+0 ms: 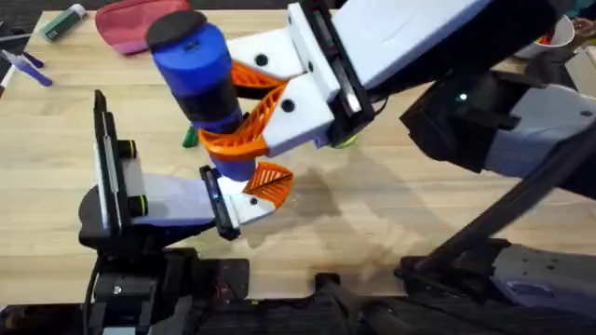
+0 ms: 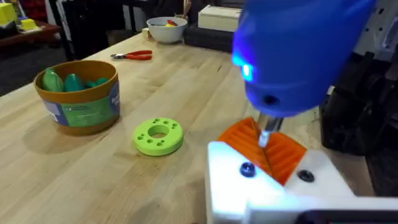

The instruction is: Pick up the gripper from the table and insert it into the empty holder that is missing its gripper. Then pick up a screw, insert it into the mounting hole, and use the screwdriver to tighten it. Finally, clean up the table by picking up the vegetable and placing it into the bucket.

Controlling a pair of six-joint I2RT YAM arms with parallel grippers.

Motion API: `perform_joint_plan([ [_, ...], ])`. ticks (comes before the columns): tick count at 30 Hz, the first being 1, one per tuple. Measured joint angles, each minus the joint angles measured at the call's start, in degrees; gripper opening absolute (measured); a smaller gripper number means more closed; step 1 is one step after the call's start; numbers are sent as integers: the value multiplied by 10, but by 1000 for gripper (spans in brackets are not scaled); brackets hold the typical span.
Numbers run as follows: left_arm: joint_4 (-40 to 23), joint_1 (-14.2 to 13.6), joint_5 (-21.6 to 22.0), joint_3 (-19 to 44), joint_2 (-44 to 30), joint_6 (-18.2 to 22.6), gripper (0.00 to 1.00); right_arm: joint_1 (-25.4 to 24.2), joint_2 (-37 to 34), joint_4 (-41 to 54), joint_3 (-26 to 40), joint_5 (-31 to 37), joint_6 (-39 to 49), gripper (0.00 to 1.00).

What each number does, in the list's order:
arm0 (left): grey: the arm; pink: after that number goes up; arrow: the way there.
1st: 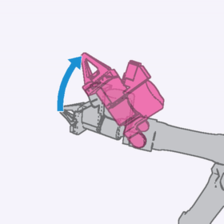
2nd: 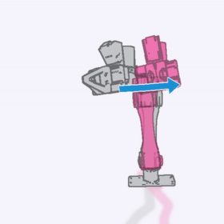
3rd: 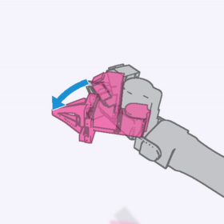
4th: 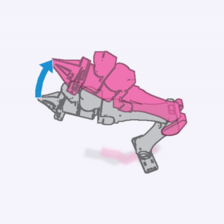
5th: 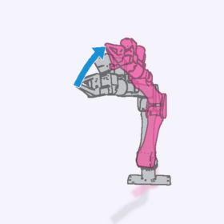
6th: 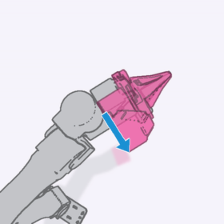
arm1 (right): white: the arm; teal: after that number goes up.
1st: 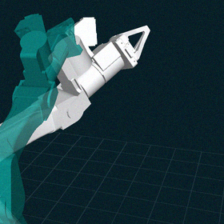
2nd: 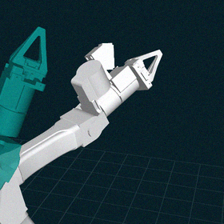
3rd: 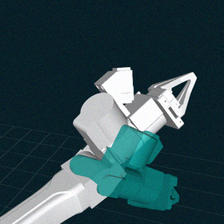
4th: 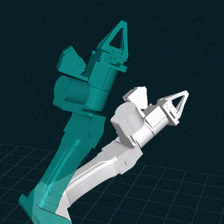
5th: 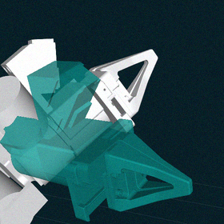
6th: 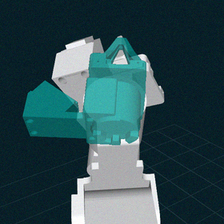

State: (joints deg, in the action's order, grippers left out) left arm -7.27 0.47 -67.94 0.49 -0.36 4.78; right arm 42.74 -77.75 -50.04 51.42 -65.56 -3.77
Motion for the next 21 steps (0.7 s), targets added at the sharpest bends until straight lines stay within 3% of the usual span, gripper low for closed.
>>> perform_joint_plan([
  [21,0,0,0,0,0,0,16,0,-23,0,0,-1,8,24],
])
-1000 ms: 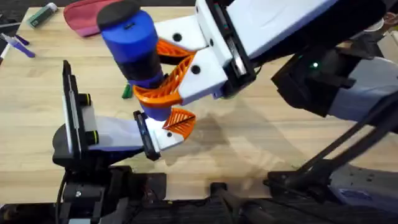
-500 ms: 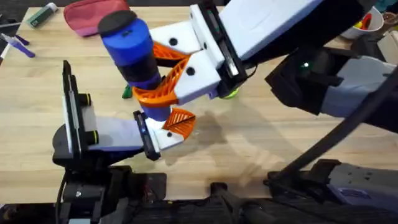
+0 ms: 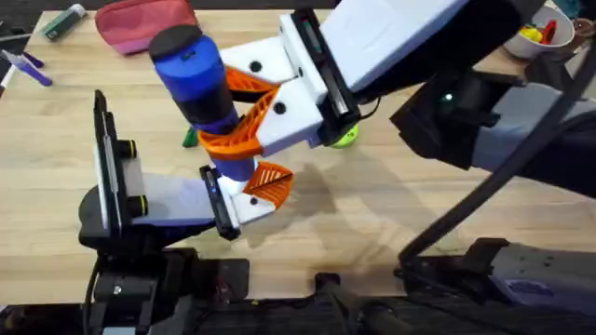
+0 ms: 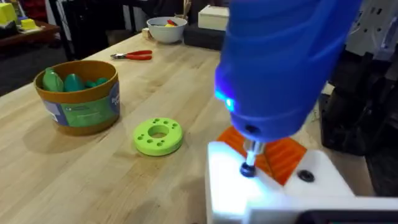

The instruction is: Pick up the gripper from the table and insert it into the empty holder that is missing its gripper. Then pick up a screw, insert it into the mounting hole, and use the screwdriver to tighten it. Finally, clean up the table by picking up the vegetable and placing it into the bucket.

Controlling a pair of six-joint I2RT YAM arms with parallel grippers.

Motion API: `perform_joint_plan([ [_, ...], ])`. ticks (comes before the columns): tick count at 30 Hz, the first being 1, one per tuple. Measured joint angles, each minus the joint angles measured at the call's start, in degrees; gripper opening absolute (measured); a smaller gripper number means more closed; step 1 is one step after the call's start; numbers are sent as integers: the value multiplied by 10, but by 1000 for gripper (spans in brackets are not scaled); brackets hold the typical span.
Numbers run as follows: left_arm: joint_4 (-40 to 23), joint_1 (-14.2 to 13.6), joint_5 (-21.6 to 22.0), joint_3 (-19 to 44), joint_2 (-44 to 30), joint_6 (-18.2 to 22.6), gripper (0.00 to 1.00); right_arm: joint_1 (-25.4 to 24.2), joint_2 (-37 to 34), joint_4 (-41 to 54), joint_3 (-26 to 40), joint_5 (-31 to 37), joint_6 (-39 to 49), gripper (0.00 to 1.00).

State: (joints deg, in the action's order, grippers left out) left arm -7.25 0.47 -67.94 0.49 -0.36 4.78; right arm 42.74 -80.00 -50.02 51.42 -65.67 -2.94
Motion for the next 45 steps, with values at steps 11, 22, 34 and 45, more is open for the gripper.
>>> perform_joint_plan([
  [11,0,0,0,0,0,0,16,0,0,0,0,-1,1,24],
  [22,0,0,0,0,0,0,16,0,0,4,0,-9,6,24],
  [34,0,0,0,0,0,0,16,0,0,3,0,-9,11,24],
  [45,0,0,0,0,0,0,16,0,-12,1,0,-11,15,24],
])
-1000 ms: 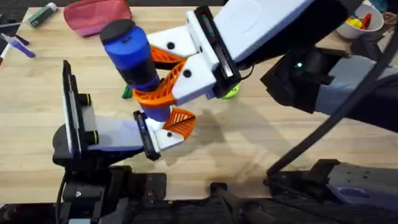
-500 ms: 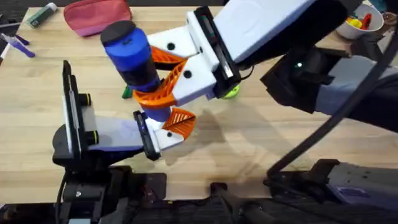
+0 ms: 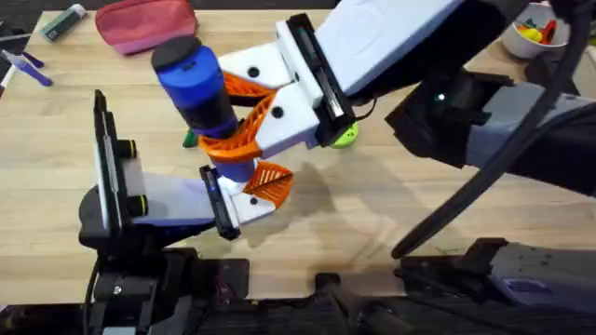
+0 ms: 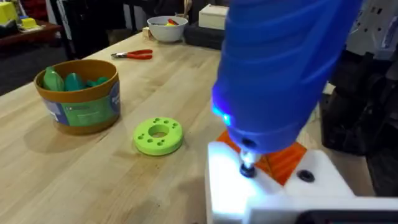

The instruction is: Pick up the gripper from the table and insert it into the empty holder that is missing its gripper. Then pick up a screw, insert it into the mounting hole, and use the screwdriver to tighten it. Finally, clean up the table by picking up the vegetable and placing it into the bucket.

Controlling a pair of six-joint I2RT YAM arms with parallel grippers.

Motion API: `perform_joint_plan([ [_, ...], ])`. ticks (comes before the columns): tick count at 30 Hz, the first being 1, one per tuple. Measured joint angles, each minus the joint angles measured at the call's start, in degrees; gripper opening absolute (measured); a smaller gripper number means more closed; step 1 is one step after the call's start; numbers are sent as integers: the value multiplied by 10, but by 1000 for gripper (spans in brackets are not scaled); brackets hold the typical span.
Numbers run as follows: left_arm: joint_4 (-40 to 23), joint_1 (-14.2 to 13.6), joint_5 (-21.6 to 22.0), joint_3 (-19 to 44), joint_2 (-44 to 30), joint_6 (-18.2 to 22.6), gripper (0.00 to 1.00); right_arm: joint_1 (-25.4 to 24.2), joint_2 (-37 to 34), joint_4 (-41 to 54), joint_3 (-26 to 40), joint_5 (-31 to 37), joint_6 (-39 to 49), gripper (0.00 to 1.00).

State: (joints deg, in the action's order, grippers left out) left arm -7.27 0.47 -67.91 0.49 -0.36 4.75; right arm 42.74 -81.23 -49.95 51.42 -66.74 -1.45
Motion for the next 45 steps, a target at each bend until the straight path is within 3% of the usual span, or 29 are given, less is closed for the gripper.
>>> perform_joint_plan([
  [23,0,0,0,0,0,0,16,0,0,4,1,-3,-1,24],
  [28,0,0,0,0,0,0,16,0,-5,10,28,-21,-18,24],
  [36,0,0,0,0,0,0,16,-14,-5,173,150,-37,-20,24],
  [40,0,0,0,0,0,0,16,-25,-5,224,180,-36,-11,24],
  [45,0,0,0,0,0,0,16,-41,-5,361,206,15,-2,24],
])
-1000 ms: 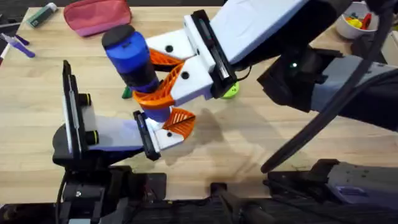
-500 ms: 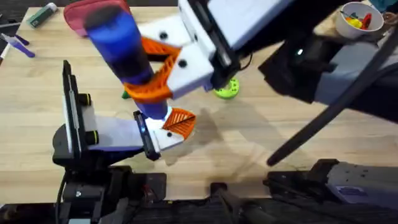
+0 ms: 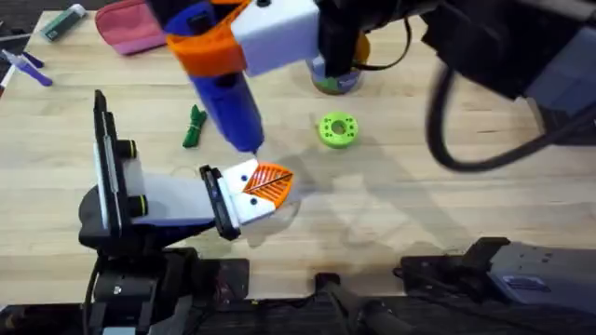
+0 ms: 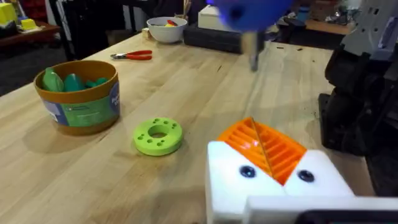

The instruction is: Pick up the gripper from the table and insert it into the empty holder that is missing its gripper. Then pick up a screw, insert it into the mounting hole, and use the screwdriver to tighten it. Finally, clean up the table by picking up the vegetable and placing it into the bucket.

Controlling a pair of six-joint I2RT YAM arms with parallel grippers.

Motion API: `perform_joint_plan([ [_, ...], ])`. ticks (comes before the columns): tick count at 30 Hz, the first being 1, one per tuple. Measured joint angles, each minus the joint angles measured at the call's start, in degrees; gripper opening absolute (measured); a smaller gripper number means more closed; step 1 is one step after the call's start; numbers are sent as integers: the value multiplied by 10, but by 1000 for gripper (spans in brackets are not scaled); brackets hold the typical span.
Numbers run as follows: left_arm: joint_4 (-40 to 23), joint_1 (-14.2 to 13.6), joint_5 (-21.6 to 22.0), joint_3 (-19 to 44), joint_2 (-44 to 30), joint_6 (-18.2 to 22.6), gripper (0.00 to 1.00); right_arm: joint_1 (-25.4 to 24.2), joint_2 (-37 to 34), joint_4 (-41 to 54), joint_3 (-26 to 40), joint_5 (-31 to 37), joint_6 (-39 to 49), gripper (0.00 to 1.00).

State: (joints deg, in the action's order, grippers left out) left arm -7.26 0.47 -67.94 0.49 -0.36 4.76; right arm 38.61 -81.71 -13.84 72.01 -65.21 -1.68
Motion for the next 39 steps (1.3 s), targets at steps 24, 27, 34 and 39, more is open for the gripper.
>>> perform_joint_plan([
  [24,0,0,0,0,0,0,16,-231,-1,597,165,604,82,24],
  [27,0,0,0,0,0,0,16,-276,-1,628,164,618,52,24],
  [34,0,0,0,0,0,0,16,-349,-1,630,113,646,2,24],
  [39,0,0,0,0,0,0,16,-350,-1,597,19,669,0,24],
])
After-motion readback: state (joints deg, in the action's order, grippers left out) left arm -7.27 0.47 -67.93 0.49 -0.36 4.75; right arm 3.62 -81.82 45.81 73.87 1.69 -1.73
